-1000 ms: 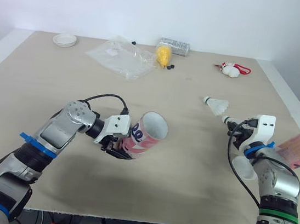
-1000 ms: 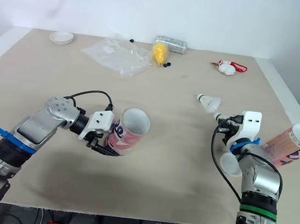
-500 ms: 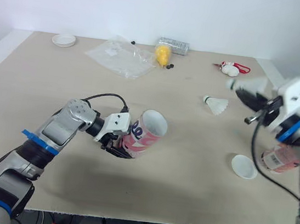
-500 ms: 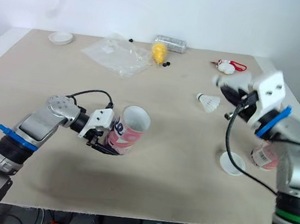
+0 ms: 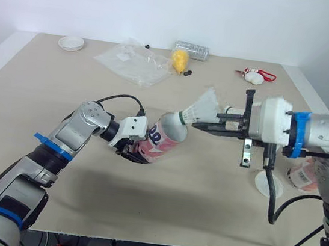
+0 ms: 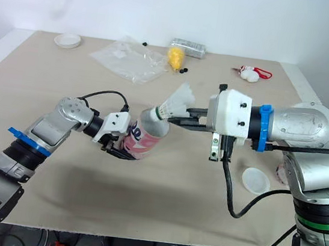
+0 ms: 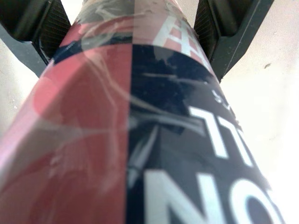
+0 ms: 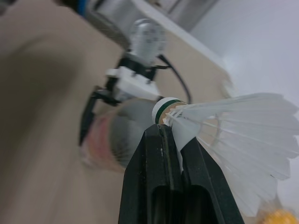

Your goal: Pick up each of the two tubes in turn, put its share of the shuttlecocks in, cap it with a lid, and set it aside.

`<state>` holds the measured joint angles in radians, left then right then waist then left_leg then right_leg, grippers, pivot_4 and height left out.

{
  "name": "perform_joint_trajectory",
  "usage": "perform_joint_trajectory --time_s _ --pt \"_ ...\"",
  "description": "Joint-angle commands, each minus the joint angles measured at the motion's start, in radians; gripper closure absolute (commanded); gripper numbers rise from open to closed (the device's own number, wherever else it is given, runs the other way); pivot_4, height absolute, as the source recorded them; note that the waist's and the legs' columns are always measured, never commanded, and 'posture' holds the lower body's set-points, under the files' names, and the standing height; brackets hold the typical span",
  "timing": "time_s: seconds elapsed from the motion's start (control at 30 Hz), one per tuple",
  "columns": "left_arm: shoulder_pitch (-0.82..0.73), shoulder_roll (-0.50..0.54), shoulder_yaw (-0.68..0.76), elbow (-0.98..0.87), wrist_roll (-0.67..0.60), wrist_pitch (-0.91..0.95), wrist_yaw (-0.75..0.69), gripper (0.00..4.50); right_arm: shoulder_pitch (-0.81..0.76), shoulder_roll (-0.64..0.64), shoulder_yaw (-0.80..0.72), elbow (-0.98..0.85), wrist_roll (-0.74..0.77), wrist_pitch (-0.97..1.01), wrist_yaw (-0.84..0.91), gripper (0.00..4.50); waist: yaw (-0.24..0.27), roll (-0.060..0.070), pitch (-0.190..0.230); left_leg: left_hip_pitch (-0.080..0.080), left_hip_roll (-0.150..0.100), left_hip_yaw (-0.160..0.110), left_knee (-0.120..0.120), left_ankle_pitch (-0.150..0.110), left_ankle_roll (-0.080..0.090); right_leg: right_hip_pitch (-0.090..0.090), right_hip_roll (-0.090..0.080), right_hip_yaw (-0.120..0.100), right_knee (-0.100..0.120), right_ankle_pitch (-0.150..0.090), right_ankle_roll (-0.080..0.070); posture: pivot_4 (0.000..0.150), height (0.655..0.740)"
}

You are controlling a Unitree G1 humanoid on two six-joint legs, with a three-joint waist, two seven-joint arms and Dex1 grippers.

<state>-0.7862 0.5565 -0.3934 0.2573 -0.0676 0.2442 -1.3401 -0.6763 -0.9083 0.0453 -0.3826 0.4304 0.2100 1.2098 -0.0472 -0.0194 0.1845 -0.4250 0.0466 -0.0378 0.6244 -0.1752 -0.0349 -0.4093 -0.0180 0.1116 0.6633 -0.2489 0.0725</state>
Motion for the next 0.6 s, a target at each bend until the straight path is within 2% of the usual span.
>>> perform_joint_trajectory --time_s 0.03,0.27,0.47,0.5,0.53,0.6 --pt "-0.004 0.006 0.005 0.002 0.023 0.003 0.013 1.51 -0.035 0.000 0.027 0.024 -0.071 -0.110 0.047 4.44 0.000 0.000 0.000 0.000 0.000 0.000 0.000 0.000 0.000 0.000 0.000 0.000 0.000 0.000 0.000 0.150 0.7400" --pt "0.013 0.007 0.009 -0.030 0.013 0.029 0.013 1.51 -0.070 0.050 0.111 0.123 -0.177 -0.235 0.085 4.44 0.000 0.000 0.000 0.000 0.000 0.000 0.000 0.000 0.000 0.000 0.000 0.000 0.000 0.000 -0.001 0.150 0.7400" --pt "0.027 0.010 0.013 -0.053 0.010 0.048 0.018 1.51 -0.123 0.095 0.147 0.154 -0.204 -0.248 0.090 4.44 0.000 0.000 0.000 0.000 0.000 0.000 0.000 0.000 0.000 0.000 0.000 0.000 0.000 0.001 0.001 0.150 0.7400" --pt "0.031 0.011 0.014 -0.058 0.010 0.052 0.019 1.51 -0.128 0.100 0.148 0.154 -0.204 -0.239 0.089 3.81 0.000 0.000 0.000 0.000 0.000 0.000 0.000 0.000 0.000 0.000 0.000 0.000 0.000 0.001 0.001 0.150 0.7400" --pt "0.034 0.012 0.014 -0.063 0.009 0.054 0.020 1.51 -0.133 0.107 0.144 0.148 -0.189 -0.212 0.087 3.48 0.000 0.000 0.000 0.000 0.000 0.000 0.000 0.000 0.000 0.000 0.000 0.000 0.000 0.000 0.001 0.150 0.7400" --pt "0.041 0.016 0.015 -0.073 0.008 0.060 0.022 1.51 -0.146 0.112 0.125 0.145 -0.162 -0.167 0.082 2.57 0.000 0.000 0.000 0.000 0.000 0.000 0.000 0.000 0.000 0.000 0.000 0.000 0.000 0.000 0.001 0.150 0.7400"
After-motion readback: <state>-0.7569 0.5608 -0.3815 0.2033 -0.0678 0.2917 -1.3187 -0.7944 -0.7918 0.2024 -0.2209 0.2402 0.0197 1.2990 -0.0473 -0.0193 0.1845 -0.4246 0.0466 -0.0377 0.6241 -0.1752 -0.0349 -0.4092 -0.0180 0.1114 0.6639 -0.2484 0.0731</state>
